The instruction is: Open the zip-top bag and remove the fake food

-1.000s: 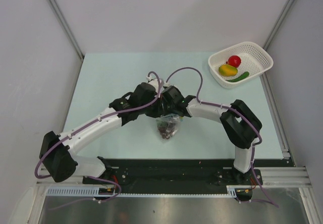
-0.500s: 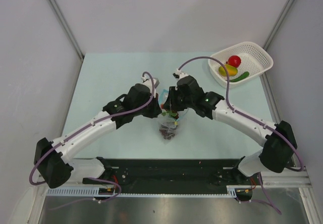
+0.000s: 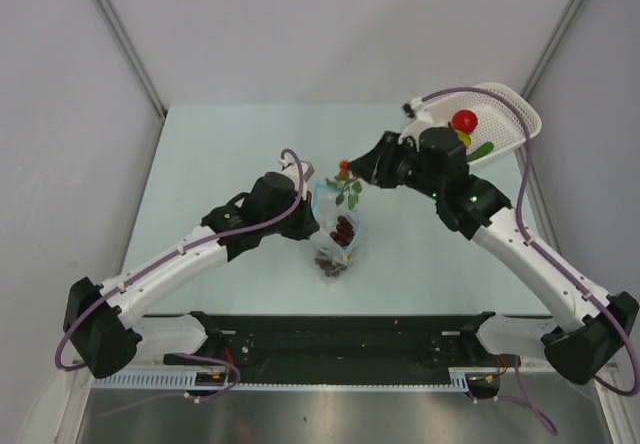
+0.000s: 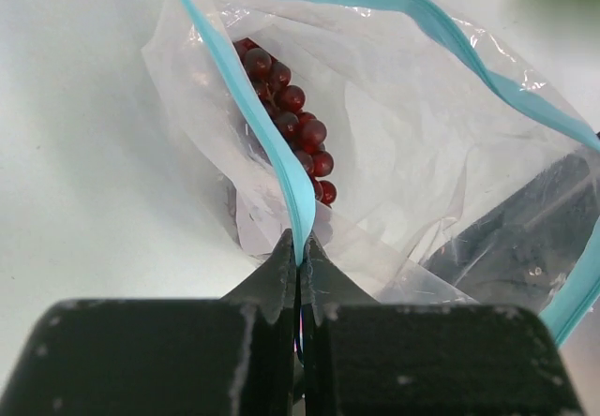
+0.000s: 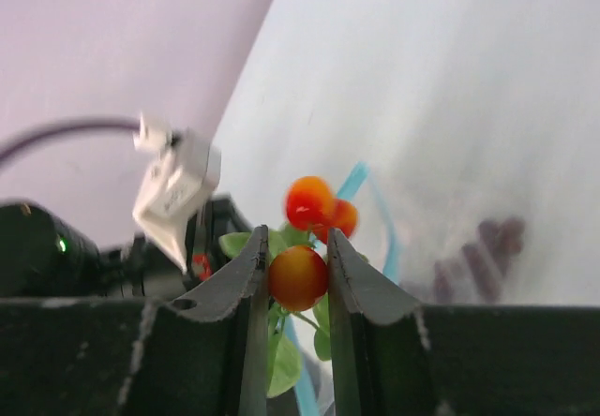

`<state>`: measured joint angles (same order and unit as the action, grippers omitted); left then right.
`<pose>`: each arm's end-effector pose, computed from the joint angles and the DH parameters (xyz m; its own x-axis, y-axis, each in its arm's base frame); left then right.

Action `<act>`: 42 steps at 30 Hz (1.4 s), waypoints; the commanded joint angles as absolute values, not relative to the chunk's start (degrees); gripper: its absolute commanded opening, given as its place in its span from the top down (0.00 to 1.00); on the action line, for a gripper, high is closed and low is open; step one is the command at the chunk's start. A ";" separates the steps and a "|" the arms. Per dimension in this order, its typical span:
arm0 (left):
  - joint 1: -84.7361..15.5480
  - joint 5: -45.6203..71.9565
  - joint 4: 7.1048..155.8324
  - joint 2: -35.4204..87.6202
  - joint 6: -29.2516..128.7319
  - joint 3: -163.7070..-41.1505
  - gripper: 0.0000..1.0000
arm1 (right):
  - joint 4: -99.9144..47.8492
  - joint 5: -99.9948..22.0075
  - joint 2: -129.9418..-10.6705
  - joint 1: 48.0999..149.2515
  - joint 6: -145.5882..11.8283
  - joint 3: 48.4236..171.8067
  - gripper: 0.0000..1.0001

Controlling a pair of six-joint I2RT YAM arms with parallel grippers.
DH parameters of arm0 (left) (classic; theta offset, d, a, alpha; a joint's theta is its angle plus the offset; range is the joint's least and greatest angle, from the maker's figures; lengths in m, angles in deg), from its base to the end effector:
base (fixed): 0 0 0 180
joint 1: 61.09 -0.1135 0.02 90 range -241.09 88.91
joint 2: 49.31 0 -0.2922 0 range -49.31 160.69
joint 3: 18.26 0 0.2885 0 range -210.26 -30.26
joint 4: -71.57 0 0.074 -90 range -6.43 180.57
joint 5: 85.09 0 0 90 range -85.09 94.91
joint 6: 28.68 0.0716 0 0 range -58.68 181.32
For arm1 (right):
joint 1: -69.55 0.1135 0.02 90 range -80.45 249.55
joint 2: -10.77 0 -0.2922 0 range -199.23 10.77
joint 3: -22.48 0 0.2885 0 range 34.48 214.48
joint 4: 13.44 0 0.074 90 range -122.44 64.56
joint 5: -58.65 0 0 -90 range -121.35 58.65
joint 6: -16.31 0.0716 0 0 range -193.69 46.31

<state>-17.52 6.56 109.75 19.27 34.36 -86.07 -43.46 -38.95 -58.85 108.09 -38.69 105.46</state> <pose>0.2268 -0.2186 0.2901 -0.7257 0.0649 -0.6850 0.4220 0.8282 -0.3687 0.2583 0.2179 0.4125 -0.5948 0.2531 -0.7630 -0.4585 0.6729 0.5806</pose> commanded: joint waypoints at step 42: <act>-17.85 19.23 106.16 24.52 36.10 -95.30 1.00 | -63.22 -40.25 -74.70 74.97 -47.94 117.38 0.23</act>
